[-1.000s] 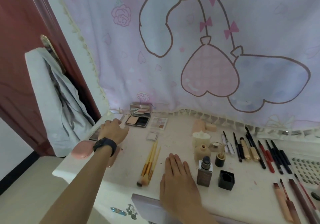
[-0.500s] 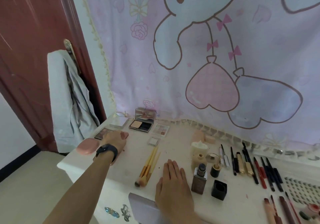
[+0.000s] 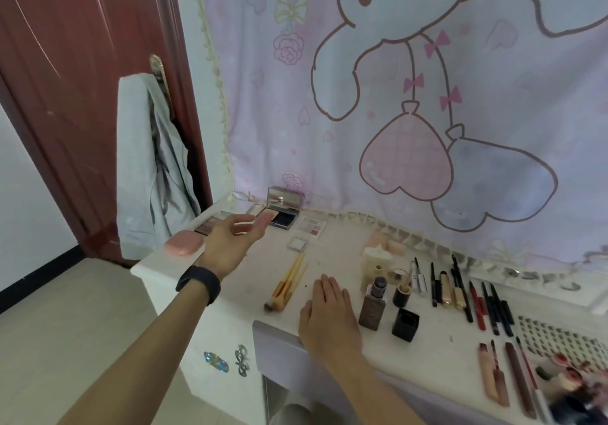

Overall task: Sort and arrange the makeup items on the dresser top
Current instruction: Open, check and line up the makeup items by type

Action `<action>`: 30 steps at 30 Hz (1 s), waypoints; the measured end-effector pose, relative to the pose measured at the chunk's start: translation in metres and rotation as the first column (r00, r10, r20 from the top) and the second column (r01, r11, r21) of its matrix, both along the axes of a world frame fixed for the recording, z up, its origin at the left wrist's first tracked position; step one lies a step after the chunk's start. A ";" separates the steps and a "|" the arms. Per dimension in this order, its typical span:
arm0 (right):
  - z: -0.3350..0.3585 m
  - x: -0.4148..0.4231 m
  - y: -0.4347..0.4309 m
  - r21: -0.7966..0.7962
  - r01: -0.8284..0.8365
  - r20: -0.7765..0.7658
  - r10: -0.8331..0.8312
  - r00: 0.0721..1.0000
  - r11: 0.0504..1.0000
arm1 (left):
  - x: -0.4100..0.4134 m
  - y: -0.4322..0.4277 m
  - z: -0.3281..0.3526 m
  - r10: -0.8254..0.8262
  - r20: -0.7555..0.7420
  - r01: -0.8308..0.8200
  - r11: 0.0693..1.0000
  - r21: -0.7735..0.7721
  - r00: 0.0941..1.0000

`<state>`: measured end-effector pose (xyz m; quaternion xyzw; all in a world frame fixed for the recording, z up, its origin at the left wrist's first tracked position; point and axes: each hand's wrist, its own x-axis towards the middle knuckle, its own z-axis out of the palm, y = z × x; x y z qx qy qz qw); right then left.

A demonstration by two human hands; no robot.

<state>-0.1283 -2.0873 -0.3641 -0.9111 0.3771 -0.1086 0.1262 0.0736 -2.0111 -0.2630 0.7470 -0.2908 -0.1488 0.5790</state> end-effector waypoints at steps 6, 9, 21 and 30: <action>0.005 -0.010 0.003 0.014 -0.087 0.269 0.080 0.960 0.996 | -0.073 0.050 0.009 -0.159 -0.087 0.147 0.980 -0.135 0.983; 0.017 -0.027 0.018 0.140 -0.099 0.517 0.013 0.856 0.985 | -0.103 0.073 -0.003 -0.243 -0.112 0.224 0.961 -0.159 0.963; 0.010 -0.158 0.057 0.812 -0.230 0.543 -0.550 0.635 0.536 | -0.190 0.080 -0.081 -0.482 0.180 0.475 0.876 0.081 0.858; 0.001 -0.201 0.052 0.841 -0.532 0.225 -0.826 0.517 -0.103 | -0.239 0.059 -0.092 -0.437 0.154 0.441 0.897 0.012 0.886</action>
